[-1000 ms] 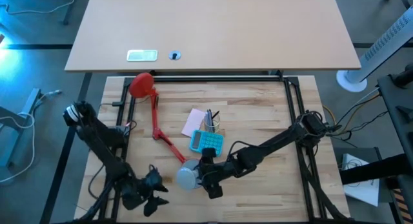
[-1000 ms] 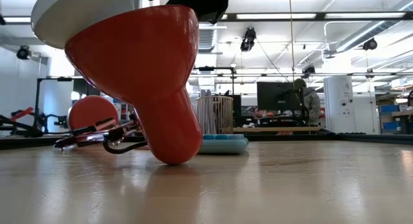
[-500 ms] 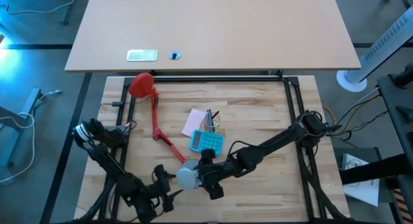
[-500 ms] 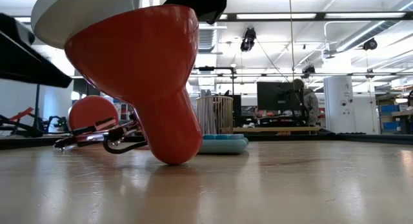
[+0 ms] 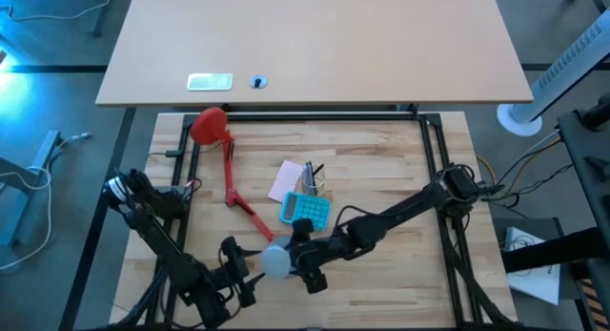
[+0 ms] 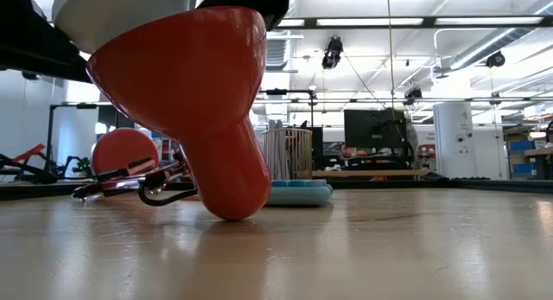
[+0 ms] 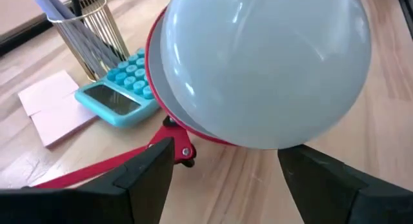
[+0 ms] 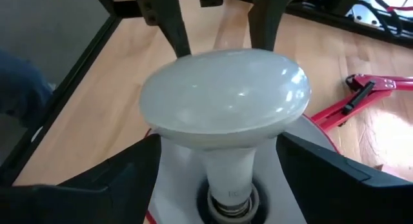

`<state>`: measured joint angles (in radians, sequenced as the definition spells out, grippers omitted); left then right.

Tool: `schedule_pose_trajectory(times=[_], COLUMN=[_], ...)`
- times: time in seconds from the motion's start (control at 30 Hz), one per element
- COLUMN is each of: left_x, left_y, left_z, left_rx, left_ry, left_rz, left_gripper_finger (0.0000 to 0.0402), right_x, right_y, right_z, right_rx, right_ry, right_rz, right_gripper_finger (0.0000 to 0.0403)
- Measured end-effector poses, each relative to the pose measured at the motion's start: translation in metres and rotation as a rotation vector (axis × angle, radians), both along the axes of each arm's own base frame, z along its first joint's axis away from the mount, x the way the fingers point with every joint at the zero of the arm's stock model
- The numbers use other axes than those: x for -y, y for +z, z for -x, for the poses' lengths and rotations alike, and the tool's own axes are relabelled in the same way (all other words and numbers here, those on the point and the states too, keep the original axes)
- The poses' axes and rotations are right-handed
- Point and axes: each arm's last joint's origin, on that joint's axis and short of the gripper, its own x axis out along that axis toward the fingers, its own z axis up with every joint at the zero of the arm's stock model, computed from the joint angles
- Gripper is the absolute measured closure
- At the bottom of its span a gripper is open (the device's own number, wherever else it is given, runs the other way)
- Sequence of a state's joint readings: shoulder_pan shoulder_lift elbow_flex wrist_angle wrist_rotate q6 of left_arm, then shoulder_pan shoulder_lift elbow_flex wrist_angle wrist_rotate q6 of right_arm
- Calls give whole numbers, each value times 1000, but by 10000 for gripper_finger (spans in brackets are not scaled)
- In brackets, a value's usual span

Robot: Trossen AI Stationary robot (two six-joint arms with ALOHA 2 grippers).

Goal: Screw lightbulb
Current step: Remove the lightbulb from the red desk lamp

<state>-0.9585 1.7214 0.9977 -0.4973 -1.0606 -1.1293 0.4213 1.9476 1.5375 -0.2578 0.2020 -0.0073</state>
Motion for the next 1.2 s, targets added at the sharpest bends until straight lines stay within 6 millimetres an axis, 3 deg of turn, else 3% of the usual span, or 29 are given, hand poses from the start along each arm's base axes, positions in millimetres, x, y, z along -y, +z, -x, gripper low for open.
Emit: schedule_pose_trajectory(times=[0.4,1.2], left_x=[-4,-3], left_y=[2,31], left_z=[-4,-7], left_rx=[0,37], left_ry=[14,-12], left_rz=[-2,22], left_gripper_finger=[135,135], right_x=[-3,-6], right_y=[3,12], right_z=[-1,-6], right_rx=[38,132], right_ry=[1,-1], right_rz=[-12,-48], right_gripper_finger=[111,120])
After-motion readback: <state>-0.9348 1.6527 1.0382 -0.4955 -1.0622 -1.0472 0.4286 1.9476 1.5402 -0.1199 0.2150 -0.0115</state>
